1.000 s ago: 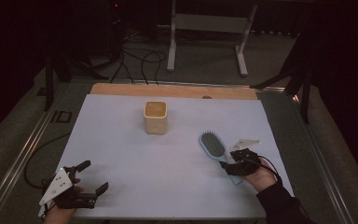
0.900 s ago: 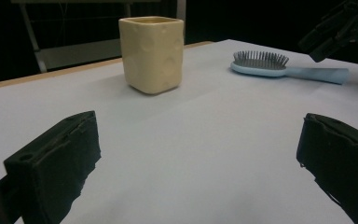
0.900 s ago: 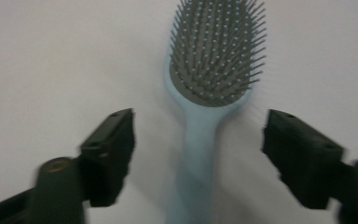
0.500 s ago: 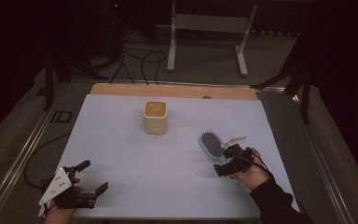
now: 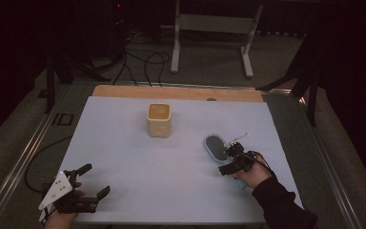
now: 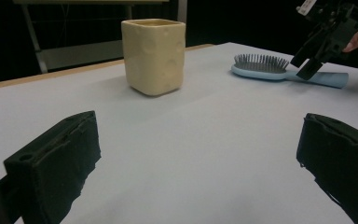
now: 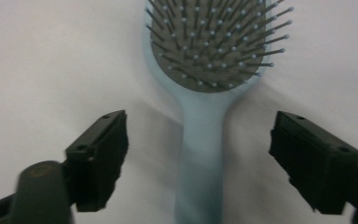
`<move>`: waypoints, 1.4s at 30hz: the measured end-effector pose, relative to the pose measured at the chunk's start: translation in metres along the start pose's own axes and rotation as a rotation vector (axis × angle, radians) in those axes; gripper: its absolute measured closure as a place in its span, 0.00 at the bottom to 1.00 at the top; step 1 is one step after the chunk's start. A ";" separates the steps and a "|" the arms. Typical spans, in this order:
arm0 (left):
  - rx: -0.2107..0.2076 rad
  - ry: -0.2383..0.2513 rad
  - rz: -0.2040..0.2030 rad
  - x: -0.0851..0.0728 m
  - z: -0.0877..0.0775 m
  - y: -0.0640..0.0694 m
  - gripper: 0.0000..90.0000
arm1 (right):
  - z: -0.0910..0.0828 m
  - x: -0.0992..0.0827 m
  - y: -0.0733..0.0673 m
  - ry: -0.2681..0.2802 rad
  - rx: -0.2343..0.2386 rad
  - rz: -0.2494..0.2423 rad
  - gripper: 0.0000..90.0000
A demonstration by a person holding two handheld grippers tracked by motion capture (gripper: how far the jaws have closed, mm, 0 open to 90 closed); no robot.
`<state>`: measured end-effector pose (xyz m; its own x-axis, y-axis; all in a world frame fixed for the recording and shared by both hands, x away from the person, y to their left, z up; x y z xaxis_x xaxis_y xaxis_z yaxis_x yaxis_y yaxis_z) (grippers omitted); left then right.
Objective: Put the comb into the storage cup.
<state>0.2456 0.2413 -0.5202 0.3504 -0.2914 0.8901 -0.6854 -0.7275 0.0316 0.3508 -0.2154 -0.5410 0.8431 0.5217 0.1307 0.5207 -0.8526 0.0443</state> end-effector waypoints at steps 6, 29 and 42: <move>-0.002 0.001 0.000 0.000 0.000 0.000 0.00 | 0.003 0.005 0.000 -0.053 -0.021 0.017 0.34; -0.006 0.000 0.001 0.000 0.000 0.000 0.00 | 0.012 0.015 0.004 -0.151 0.030 0.041 0.68; -0.006 -0.002 -0.002 -0.001 0.001 0.000 0.00 | 0.011 0.014 0.002 -0.133 0.020 0.027 0.78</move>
<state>0.2460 0.2413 -0.5210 0.3534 -0.2912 0.8890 -0.6887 -0.7241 0.0366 0.3652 -0.2094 -0.5501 0.8667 0.4989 -0.0013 0.4987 -0.8665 0.0226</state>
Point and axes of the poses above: each handheld gripper's, and its own axes: z roughly forward along the jaws, x roughly out of its top, y roughly to its right, the point moved 6 cm from there along z, roughly forward along the jaws, and after that the axes turned 14 degrees about -y, right-handed, at the moved point
